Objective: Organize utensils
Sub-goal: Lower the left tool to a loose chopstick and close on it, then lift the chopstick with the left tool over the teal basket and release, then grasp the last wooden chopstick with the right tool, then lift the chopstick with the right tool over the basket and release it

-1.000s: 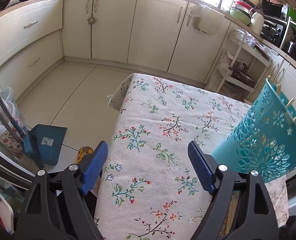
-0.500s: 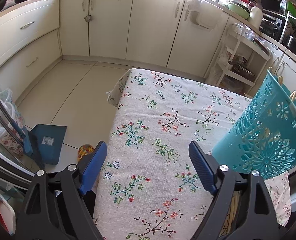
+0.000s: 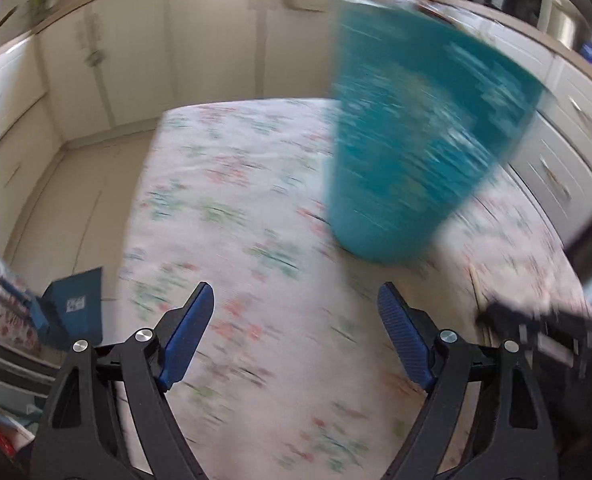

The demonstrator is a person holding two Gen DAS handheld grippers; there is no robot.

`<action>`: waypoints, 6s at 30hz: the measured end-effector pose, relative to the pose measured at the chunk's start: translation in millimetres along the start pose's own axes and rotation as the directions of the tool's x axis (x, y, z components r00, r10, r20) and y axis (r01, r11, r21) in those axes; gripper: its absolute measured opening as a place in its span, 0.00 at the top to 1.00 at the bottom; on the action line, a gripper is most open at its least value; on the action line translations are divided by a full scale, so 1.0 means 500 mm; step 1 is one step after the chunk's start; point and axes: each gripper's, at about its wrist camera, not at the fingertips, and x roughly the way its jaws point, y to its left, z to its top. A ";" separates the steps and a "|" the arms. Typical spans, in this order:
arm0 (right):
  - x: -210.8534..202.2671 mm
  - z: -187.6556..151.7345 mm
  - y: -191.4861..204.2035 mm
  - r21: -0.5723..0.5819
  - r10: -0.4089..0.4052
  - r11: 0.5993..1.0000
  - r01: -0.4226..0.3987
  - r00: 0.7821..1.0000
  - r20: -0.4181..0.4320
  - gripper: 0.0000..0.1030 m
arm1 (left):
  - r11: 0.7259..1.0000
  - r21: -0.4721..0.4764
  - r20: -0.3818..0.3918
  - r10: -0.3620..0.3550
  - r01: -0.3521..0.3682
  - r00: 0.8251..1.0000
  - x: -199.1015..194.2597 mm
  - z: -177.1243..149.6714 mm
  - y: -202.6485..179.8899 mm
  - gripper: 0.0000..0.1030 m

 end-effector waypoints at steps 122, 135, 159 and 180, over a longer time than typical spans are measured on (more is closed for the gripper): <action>-0.003 0.017 0.057 -0.130 -0.030 0.991 0.022 0.997 -0.064 0.87 | 0.947 -0.289 0.249 0.213 -0.138 0.945 -0.091 0.061 0.121 0.23; -0.061 0.016 0.040 -0.009 0.134 0.991 -0.136 0.986 -0.099 0.94 | 0.953 -0.264 0.206 0.208 -0.150 0.956 -0.069 0.061 0.108 0.22; -0.262 0.364 0.112 0.000 0.240 0.960 -0.280 0.824 0.514 0.94 | 0.947 -0.273 0.156 0.220 -0.172 0.963 -0.038 0.056 0.113 0.22; -0.097 0.376 0.140 -0.032 0.064 0.998 -0.055 0.889 0.454 0.94 | 0.949 -0.284 0.125 0.180 -0.138 0.976 -0.032 0.062 0.119 0.21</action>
